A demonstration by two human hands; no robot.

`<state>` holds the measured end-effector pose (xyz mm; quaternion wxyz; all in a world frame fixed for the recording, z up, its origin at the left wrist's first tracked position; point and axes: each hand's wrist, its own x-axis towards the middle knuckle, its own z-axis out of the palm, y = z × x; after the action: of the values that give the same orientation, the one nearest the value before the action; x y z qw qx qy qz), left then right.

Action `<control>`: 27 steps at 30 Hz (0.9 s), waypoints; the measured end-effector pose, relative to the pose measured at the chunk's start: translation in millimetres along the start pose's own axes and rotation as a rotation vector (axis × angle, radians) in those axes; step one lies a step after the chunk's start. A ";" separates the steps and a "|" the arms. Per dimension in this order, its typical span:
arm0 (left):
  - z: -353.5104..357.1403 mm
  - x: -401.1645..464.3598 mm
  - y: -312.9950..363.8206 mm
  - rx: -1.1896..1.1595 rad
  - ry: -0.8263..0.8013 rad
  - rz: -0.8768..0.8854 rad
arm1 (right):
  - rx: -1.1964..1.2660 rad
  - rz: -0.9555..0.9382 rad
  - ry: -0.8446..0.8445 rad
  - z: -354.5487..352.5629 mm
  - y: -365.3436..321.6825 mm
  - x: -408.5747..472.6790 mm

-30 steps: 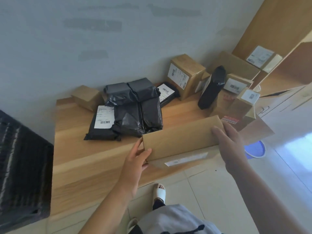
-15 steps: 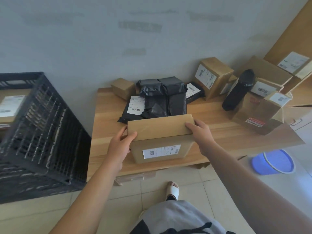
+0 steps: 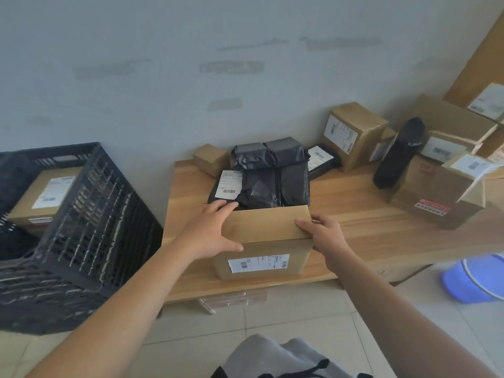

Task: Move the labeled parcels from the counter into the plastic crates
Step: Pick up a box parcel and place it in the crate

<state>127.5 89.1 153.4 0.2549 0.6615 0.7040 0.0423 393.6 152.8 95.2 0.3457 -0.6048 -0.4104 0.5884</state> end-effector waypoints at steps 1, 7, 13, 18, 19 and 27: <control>-2.9 5.2 11.3 0.125 -0.052 0.016 | 0.007 -0.003 -0.001 0.4 0.4 0.3; 2.1 33.5 65.2 0.530 -0.250 -0.002 | 0.036 -0.027 -0.035 -7.5 7.1 -3.9; 5.0 44.4 72.6 0.489 -0.240 -0.064 | 0.155 -0.037 -0.087 -62.0 2.4 3.2; -16.3 45.2 68.4 0.216 -0.180 -0.173 | 0.242 -0.040 -0.108 -98.1 1.9 21.2; -23.8 43.1 66.3 0.118 -0.169 -0.200 | 0.248 -0.045 -0.114 -103.3 1.5 24.4; -39.9 -20.6 55.1 -0.713 0.104 -0.343 | 0.240 -0.130 -0.340 -121.0 -23.0 41.1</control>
<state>161.0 87.2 216.1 0.4361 0.4013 0.7573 0.2744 510.7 207.5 106.6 0.3782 -0.4235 -0.4280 0.7031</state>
